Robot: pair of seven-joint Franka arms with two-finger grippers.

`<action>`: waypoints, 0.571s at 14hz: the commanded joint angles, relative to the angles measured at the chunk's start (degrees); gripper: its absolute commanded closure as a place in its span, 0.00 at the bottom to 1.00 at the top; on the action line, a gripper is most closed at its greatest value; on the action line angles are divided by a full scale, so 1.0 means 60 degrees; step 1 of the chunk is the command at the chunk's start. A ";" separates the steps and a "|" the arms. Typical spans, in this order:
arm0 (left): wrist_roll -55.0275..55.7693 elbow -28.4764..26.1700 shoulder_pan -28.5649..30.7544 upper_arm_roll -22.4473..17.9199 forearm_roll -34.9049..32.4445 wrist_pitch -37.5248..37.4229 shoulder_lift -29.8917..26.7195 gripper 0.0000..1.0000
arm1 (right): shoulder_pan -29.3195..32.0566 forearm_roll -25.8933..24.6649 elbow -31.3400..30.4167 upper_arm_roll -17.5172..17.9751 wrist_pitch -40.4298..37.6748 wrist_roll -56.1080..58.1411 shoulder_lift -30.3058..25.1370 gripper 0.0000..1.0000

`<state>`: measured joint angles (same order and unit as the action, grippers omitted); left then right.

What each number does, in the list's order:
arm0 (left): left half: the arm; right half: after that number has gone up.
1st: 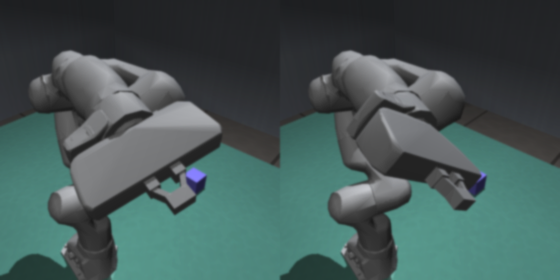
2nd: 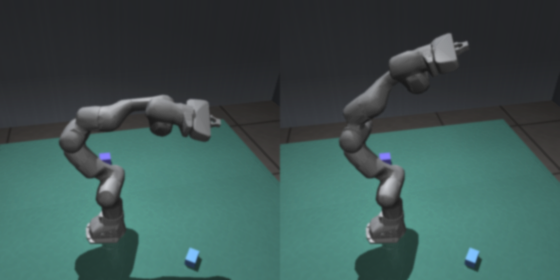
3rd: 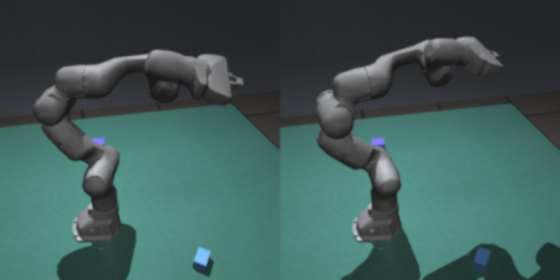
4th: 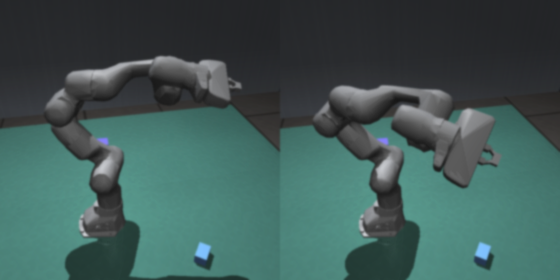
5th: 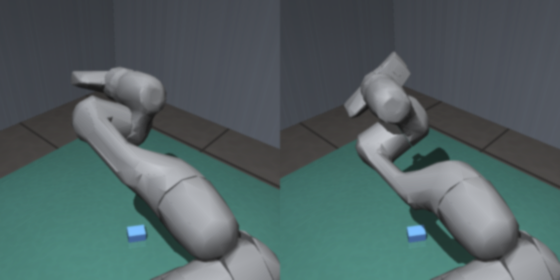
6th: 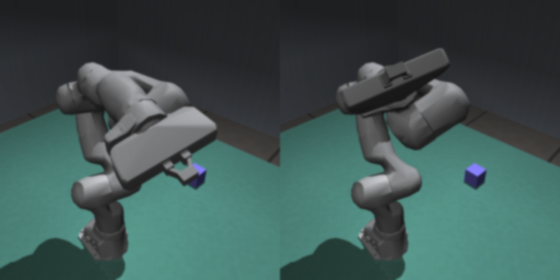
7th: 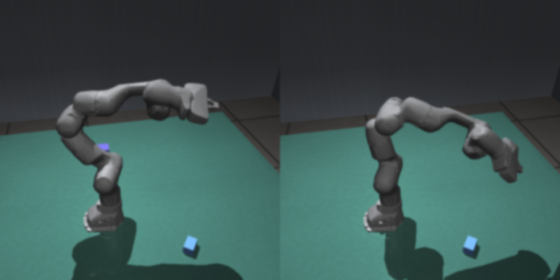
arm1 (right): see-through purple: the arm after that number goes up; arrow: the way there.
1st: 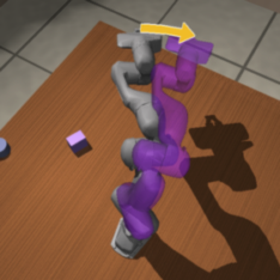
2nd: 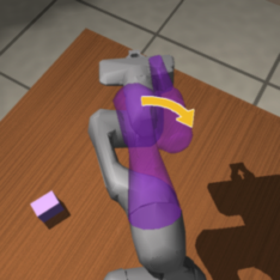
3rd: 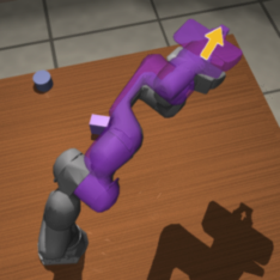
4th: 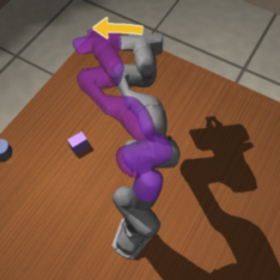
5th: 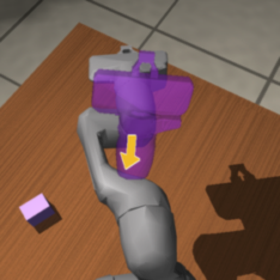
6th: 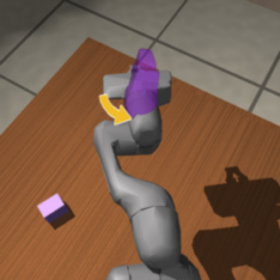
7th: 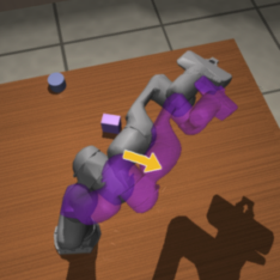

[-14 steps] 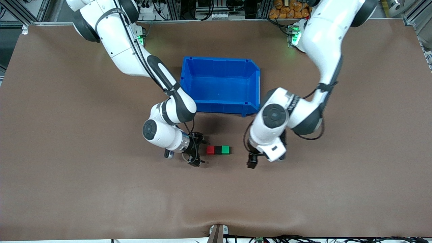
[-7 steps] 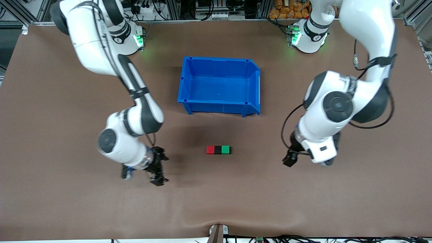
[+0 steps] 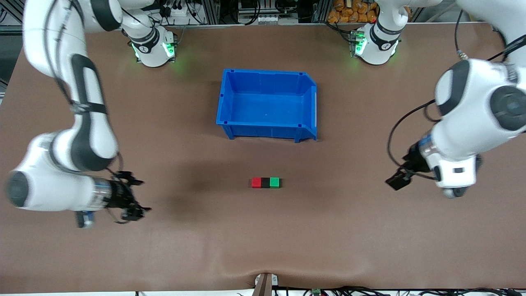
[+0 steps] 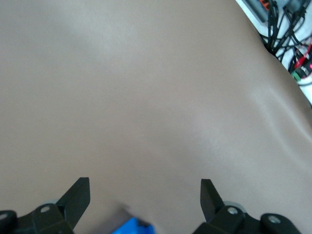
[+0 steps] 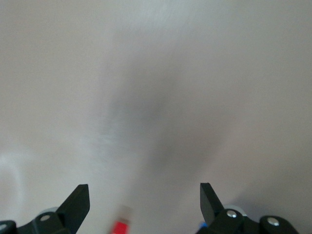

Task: Attach green and red cubes to black cube
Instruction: 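Open both grippers and lift them away from the cube row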

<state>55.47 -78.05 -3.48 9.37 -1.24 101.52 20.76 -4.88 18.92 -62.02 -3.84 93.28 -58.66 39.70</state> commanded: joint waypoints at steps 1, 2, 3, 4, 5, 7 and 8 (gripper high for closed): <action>-0.1840 -0.0380 0.0345 0.0093 0.0309 -0.0410 -0.0749 0.00 | 0.0840 -0.0238 -0.0283 0.0157 -0.1538 0.2910 -0.1208 0.00; -0.2587 -0.0380 0.0447 0.0079 0.0324 -0.0774 -0.0983 0.00 | 0.1162 -0.0354 -0.0283 0.0128 -0.2080 0.3748 -0.1472 0.00; -0.3305 -0.0366 0.0637 0.0093 0.0338 -0.1184 -0.1246 0.00 | 0.1455 -0.0617 -0.0283 0.0127 -0.2550 0.4598 -0.1779 0.00; -0.4081 -0.0380 0.0711 0.0021 0.0483 -0.1478 -0.1466 0.00 | 0.1531 -0.1098 -0.0283 0.0127 -0.2960 0.5737 -0.2246 0.00; -0.4930 -0.0395 0.0712 -0.0096 0.0528 -0.1873 -0.1744 0.00 | 0.1502 -0.1799 -0.0341 0.0156 -0.3124 0.7271 -0.2817 0.00; -0.6599 -0.0468 0.0377 -0.0738 0.0514 -0.2722 -0.2169 0.00 | 0.1356 -0.2595 -0.0691 0.0186 -0.3155 1.0655 -0.3959 0.00; -0.7536 -0.0599 0.0099 -0.1118 0.0442 -0.2944 -0.2375 0.00 | 0.1341 -0.2655 -0.1070 0.0186 -0.3140 1.1366 -0.4530 0.00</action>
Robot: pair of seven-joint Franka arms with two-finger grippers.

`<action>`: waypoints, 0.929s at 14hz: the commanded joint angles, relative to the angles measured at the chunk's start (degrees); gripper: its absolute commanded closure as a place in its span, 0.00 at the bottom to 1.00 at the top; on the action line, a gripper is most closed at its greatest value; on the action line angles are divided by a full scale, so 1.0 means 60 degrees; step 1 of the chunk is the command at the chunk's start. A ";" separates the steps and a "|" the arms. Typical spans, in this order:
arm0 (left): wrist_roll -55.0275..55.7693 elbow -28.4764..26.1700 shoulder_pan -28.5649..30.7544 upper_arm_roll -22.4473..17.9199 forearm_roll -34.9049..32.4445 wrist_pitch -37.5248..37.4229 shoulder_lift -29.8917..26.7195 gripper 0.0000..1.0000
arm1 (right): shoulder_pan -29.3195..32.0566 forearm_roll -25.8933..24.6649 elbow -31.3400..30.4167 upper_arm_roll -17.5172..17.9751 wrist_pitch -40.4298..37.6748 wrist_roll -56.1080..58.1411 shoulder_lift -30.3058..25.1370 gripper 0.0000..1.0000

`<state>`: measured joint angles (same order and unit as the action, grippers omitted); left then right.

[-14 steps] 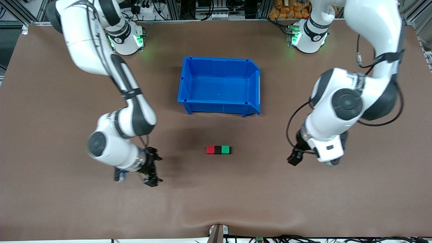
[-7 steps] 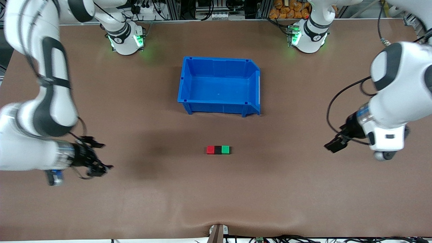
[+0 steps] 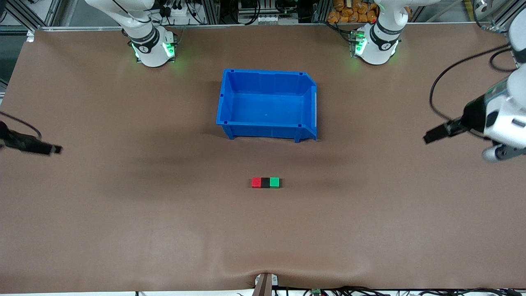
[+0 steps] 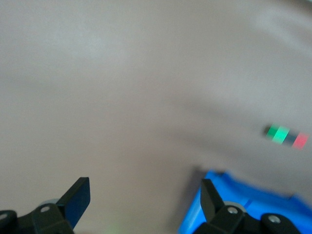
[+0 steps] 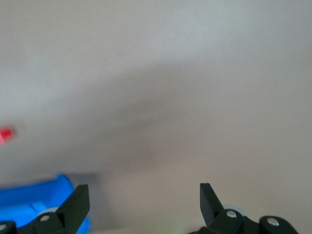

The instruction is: Attach green and red cubes to black cube

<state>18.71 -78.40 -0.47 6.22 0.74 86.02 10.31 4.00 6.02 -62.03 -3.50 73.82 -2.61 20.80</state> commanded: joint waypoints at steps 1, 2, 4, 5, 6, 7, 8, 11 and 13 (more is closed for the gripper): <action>-0.2390 -0.0759 -0.0768 -0.1105 0.0082 -0.0376 -0.0954 0.00 | -0.0211 -0.0534 -0.1595 0.0129 0.0163 0.2003 -0.1909 0.00; -0.2864 -0.0950 -0.0960 -0.1386 0.0024 -0.0376 -0.1189 0.00 | -0.0270 -0.0592 -0.2079 0.0129 0.0163 0.2032 -0.2378 0.00; -0.3044 -0.1767 -0.0962 -0.1345 -0.0385 -0.0158 -0.1877 0.00 | -0.0285 -0.0636 -0.3408 0.0143 0.0322 0.2106 -0.3126 0.00; -0.3044 -0.2105 -0.0933 -0.1214 -0.0474 0.0061 -0.2054 0.00 | -0.0300 -0.0636 -0.4186 0.0143 0.1151 0.2106 -0.3652 0.00; -0.2986 -0.2138 -0.0918 -0.1082 -0.0489 0.0077 -0.2056 0.00 | -0.0372 -0.0651 -0.4802 0.0172 0.1638 0.2120 -0.4006 0.00; -0.3015 -0.2080 -0.0889 -0.1067 -0.0562 0.0063 -0.2056 0.00 | -0.0562 -0.0723 -0.4838 0.0231 0.1614 0.2077 -0.4024 0.00; -0.3044 -0.1993 -0.0874 -0.1081 -0.0577 0.0077 -0.2056 0.00 | -0.0767 -0.0913 -0.4693 0.0246 0.1541 0.2076 -0.3995 0.00; -0.2694 -0.1670 -0.0903 -0.1067 -0.0592 0.0005 -0.1880 0.00 | -0.1120 -0.1996 -0.3392 0.0217 0.1044 0.2032 -0.3718 0.00; -0.2678 -0.1596 -0.0889 -0.1066 -0.0592 0.0005 -0.1865 0.00 | -0.1076 -0.1867 -0.3168 0.0202 0.0882 0.2032 -0.3584 0.00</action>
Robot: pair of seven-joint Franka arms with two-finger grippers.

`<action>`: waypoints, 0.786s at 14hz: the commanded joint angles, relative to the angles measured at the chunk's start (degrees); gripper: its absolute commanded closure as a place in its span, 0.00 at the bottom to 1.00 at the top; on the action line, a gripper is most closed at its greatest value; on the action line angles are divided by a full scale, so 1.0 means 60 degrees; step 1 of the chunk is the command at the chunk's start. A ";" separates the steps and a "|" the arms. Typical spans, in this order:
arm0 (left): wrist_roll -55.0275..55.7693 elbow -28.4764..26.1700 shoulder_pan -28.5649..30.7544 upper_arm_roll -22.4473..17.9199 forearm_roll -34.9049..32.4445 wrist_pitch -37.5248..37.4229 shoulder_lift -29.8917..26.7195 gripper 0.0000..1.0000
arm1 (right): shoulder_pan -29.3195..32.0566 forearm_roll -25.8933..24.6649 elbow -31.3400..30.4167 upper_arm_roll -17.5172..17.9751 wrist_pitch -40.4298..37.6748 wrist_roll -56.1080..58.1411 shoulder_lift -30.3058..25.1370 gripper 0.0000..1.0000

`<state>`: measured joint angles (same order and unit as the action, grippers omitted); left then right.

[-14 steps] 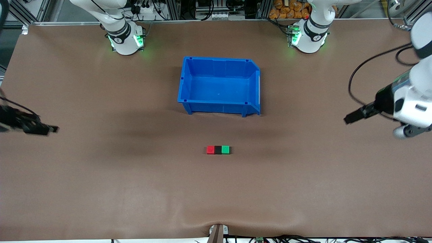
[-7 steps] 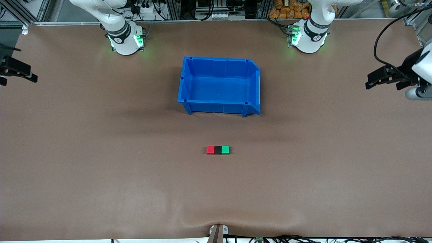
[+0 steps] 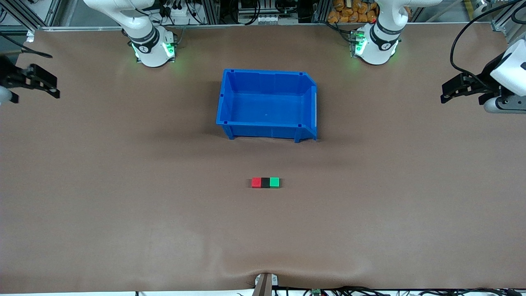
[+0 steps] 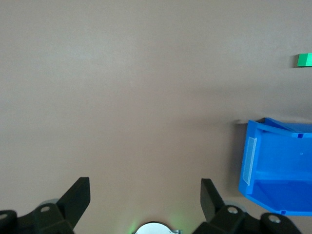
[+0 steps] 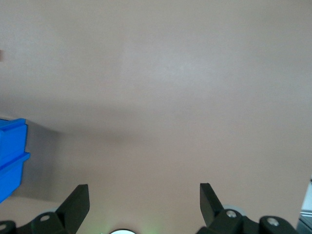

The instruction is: Attach green and red cubes to black cube

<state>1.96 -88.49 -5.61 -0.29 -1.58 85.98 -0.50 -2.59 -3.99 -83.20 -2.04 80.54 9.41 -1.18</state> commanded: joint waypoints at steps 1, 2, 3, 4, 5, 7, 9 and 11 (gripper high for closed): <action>0.0113 0.0057 -0.0032 0.0019 -0.0206 0.0011 -0.0063 0.00 | -0.0008 -0.0068 0.0375 0.0003 -0.0254 0.0042 0.0065 0.00; 0.0098 0.0042 -0.0032 0.0019 -0.0206 0.0011 -0.0063 0.00 | 0.0035 0.0194 0.0389 -0.0011 -0.0254 0.0043 0.0050 0.00; 0.0055 0.0042 -0.0032 0.0019 -0.0220 -0.0004 -0.0063 0.00 | 0.0094 0.0284 0.0390 -0.0069 -0.0225 0.0028 0.0050 0.00; 0.0127 0.0071 -0.0119 0.0019 -0.0235 0.0011 -0.0034 0.00 | 0.0138 0.0198 0.0448 -0.0098 -0.0225 0.0042 0.0064 0.00; 0.0157 0.0071 -0.0177 0.0048 -0.0336 0.0011 0.0039 0.00 | 0.0153 0.0211 0.0666 -0.0142 -0.0196 0.0043 0.0079 0.00; 0.0171 0.0071 -0.0135 0.0252 -0.0425 -0.0004 0.0039 0.00 | 0.0138 0.0138 0.0872 -0.0114 -0.0181 0.0028 0.0079 0.00; 0.0171 0.0086 -0.0090 0.0254 -0.0425 0.0011 0.0025 0.00 | 0.0079 0.0094 0.0888 -0.0113 -0.0224 0.0013 0.0079 0.00; 0.0171 0.0144 -0.0046 0.0254 -0.0425 0.0011 0.0025 0.00 | 0.0182 0.0268 0.0815 -0.0142 -0.0239 -0.0016 0.0123 0.00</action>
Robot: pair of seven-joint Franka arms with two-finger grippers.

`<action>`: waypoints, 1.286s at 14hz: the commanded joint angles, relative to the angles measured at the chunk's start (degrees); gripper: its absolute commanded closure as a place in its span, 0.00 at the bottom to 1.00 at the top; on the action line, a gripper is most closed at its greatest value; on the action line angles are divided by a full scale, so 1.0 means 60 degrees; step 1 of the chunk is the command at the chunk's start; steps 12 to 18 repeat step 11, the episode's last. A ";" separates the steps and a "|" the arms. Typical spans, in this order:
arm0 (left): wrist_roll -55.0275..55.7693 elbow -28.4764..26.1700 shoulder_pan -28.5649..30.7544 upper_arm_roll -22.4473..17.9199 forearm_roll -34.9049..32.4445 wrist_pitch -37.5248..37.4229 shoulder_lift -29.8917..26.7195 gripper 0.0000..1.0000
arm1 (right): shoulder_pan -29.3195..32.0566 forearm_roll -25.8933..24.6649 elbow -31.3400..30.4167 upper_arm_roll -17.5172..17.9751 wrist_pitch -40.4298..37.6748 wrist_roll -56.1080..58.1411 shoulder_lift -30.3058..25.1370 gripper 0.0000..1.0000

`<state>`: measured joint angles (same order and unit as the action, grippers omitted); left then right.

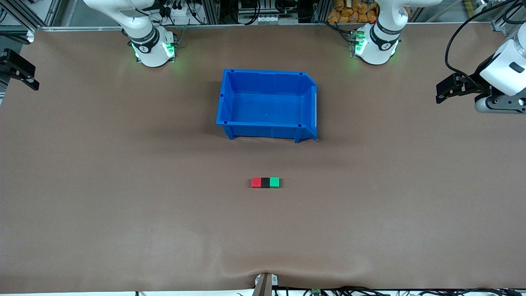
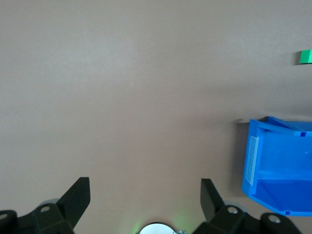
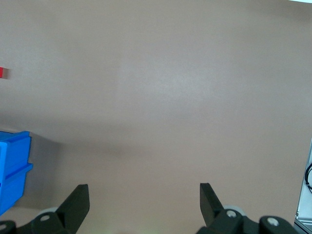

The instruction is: Attach green and red cubes to black cube

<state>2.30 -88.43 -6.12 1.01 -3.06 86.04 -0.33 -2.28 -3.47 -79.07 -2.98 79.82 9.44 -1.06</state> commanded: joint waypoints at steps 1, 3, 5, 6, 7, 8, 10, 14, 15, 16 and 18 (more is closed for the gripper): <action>0.0115 0.0135 0.0053 0.0036 -0.0165 0.0001 -0.0003 0.00 | 0.0189 0.0197 0.0126 0.0027 -0.0106 -0.0035 0.0119 0.00; 0.0100 0.0135 0.0082 -0.0022 -0.0135 0.0001 -0.0018 0.00 | 0.0161 0.0212 0.0126 0.0042 -0.0106 -0.0035 0.0119 0.00; 0.0100 0.0135 0.0068 -0.0037 -0.0150 0.0001 -0.0018 0.00 | 0.0161 0.0212 0.0097 0.0042 -0.0105 -0.0035 0.0119 0.00; 0.0100 0.0135 0.0068 -0.0023 -0.0135 0.0001 -0.0032 0.00 | 0.0190 0.0212 0.0067 0.0042 -0.0120 -0.0035 0.0119 0.00; 0.0100 0.0135 0.0068 -0.0037 -0.0121 0.0001 -0.0047 0.00 | 0.0205 0.0212 0.0009 0.0027 -0.0091 -0.0035 0.0133 0.00; 0.0100 0.0135 0.0082 -0.0037 -0.0121 0.0001 -0.0033 0.00 | 0.0234 0.0212 0.0009 0.0027 -0.0047 -0.0035 0.0148 0.00; 0.0100 0.0135 0.0068 -0.0037 -0.0106 0.0001 -0.0033 0.00 | 0.0219 0.0212 0.0023 0.0027 -0.0018 -0.0020 0.0163 0.00; 0.0100 0.0135 0.0053 -0.0023 -0.0106 0.0001 -0.0033 0.00 | 0.0205 0.0212 0.0023 0.0027 -0.0018 -0.0020 0.0163 0.00; 0.0100 0.0135 0.0053 -0.0023 -0.0106 0.0001 -0.0033 0.00 | 0.0205 0.0212 0.0023 0.0027 -0.0018 -0.0020 0.0163 0.00; 0.0100 0.0135 0.0053 -0.0023 -0.0106 0.0001 -0.0033 0.00 | 0.0205 0.0212 0.0023 0.0027 -0.0018 -0.0020 0.0163 0.00; 0.0100 0.0135 0.0053 -0.0023 -0.0106 0.0001 -0.0033 0.00 | 0.0205 0.0212 0.0023 0.0027 -0.0018 -0.0020 0.0163 0.00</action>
